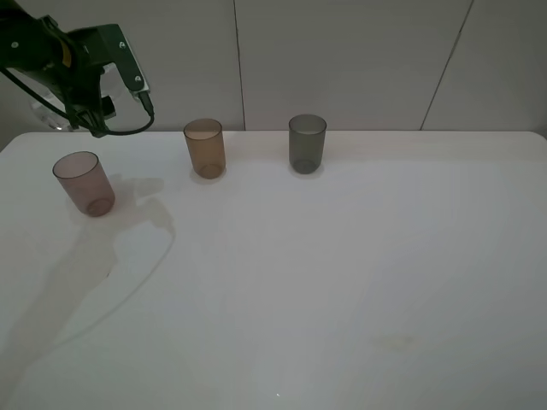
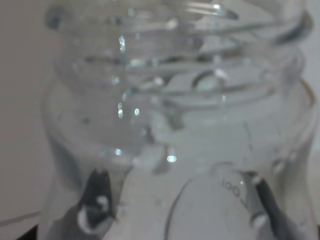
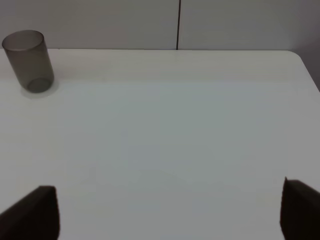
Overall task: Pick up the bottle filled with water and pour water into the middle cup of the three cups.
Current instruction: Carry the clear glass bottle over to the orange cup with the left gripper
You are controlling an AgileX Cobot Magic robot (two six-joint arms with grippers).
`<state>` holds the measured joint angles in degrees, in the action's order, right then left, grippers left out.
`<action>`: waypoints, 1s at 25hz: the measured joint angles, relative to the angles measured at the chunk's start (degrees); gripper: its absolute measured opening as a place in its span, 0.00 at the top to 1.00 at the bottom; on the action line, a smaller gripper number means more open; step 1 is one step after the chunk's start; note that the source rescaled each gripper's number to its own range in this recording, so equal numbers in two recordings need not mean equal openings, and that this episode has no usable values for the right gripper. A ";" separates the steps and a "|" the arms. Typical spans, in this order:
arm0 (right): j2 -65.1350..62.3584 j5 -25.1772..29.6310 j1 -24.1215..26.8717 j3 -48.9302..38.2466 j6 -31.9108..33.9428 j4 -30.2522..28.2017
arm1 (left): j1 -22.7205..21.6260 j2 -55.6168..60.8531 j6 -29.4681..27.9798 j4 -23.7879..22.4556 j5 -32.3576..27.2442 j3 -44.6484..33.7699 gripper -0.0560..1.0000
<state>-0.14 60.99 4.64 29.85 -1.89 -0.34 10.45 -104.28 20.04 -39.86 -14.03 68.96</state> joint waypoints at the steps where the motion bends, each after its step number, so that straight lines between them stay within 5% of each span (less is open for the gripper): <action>1: 0.00 0.00 0.00 0.00 0.00 0.00 | 0.00 -0.23 1.07 0.71 -0.06 0.00 0.93; 8: 0.00 0.00 0.00 0.00 0.00 0.00 | 0.00 -0.77 6.55 5.18 -0.13 0.00 0.93; 25: 0.00 0.00 0.00 0.00 0.00 0.00 | 1.32 -1.81 21.60 6.70 -0.41 0.00 0.93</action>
<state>-0.14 60.99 4.64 29.85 -1.89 -0.34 11.76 -106.09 41.64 -33.16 -14.44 68.96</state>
